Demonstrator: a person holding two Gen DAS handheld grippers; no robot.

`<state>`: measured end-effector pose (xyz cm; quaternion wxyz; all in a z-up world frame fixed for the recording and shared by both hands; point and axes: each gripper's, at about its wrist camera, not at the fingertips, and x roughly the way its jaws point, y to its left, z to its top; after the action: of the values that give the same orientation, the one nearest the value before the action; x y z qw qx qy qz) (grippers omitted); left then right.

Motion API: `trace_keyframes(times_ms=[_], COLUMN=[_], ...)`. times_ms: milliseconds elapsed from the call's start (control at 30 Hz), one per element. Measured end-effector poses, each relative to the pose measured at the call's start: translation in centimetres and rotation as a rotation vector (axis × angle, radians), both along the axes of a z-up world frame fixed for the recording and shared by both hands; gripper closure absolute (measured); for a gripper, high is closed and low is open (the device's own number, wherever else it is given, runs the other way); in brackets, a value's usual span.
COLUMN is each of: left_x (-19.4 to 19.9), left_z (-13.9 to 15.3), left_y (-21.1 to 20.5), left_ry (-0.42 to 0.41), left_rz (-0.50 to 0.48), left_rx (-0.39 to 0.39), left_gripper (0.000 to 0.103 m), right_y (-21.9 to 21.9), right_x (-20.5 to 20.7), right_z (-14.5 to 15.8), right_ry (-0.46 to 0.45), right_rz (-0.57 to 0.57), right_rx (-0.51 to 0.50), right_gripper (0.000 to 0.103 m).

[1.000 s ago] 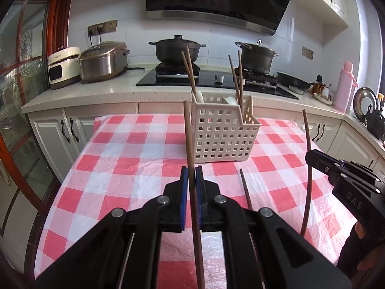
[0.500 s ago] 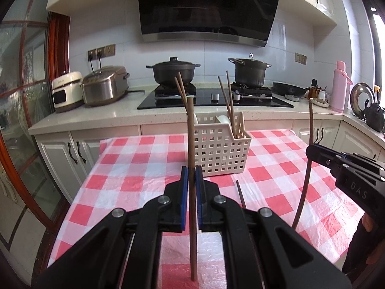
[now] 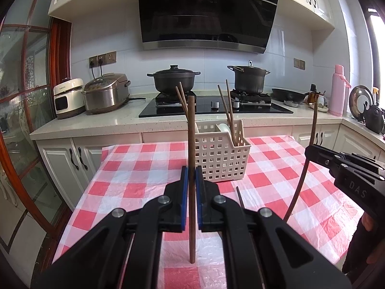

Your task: Organize utensils

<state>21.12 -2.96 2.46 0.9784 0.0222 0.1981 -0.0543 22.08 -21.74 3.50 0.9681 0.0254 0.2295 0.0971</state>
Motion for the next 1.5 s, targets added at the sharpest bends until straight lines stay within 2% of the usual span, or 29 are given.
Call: trace_keyframes(times_ms=[533,800,1167,1367,1500], left_x=[0.8,1.7,4.6,6.8,8.3], left_z=[1.2,2.7,6.6,9.7,11.9], left_y=[0.4,0.5,0.4,0.3,-0.1], left_ry=[-0.032,-0.041,-0.066,-0.084,-0.110], left_rz=[0.000,-0.034,-0.070,-0.091,-0.093], left_rx=[-0.001,-0.019,-0.040,-0.055,-0.036], left_gripper=[0.097,0.097,0.097,0.097,0.097], right_y=[0.2,0.1,-0.9,-1.2,-1.5], right_x=[1.5,2.8,5.3,7.5,8.9], right_z=[0.8,2.5,5.8,7.5,8.7], right_ry=[-0.010,-0.050,-0.120,-0.136,-0.144], right_rz=[0.003,-0.001,-0.009,-0.007,-0.008], right_rx=[-0.010,-0.024,-0.034,-0.037,-0.029], right_gripper=[0.097,0.097,0.097,0.097,0.097])
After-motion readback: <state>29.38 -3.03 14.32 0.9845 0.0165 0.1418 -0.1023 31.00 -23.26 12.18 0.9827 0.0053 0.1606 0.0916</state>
